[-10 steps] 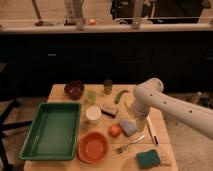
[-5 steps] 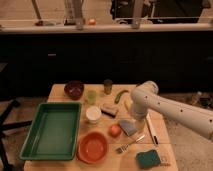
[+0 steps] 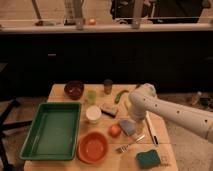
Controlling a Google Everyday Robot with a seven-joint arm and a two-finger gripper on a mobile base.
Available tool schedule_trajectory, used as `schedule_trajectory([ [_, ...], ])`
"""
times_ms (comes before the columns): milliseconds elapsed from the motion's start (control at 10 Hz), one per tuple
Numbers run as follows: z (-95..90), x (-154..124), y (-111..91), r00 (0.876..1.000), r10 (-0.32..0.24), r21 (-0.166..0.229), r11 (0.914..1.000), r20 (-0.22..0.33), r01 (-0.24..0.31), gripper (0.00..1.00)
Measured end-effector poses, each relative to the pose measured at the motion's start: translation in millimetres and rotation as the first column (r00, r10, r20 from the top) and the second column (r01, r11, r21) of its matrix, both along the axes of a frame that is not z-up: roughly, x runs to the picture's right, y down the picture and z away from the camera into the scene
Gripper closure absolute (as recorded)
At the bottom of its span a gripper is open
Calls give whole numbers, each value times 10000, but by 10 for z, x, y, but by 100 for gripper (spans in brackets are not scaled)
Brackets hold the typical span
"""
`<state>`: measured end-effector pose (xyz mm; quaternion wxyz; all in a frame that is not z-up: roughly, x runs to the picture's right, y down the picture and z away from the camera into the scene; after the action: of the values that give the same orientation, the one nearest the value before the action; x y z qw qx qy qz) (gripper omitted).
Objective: Place towel in purple bowl
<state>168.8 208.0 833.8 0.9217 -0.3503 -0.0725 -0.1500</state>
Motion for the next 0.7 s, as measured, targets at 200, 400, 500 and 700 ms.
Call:
schedule_trajectory([
  [200, 54, -21, 53, 9999, -97, -46, 9999, -62, 97, 20],
  [400, 124, -52, 117, 9997, -188, -147, 9997, -182, 185, 20],
  [500, 142, -49, 140, 9994, -196, -175, 9997, -268, 192, 20],
  [700, 175, -14, 179, 9981, -141, -180, 9998, -600, 131, 21],
])
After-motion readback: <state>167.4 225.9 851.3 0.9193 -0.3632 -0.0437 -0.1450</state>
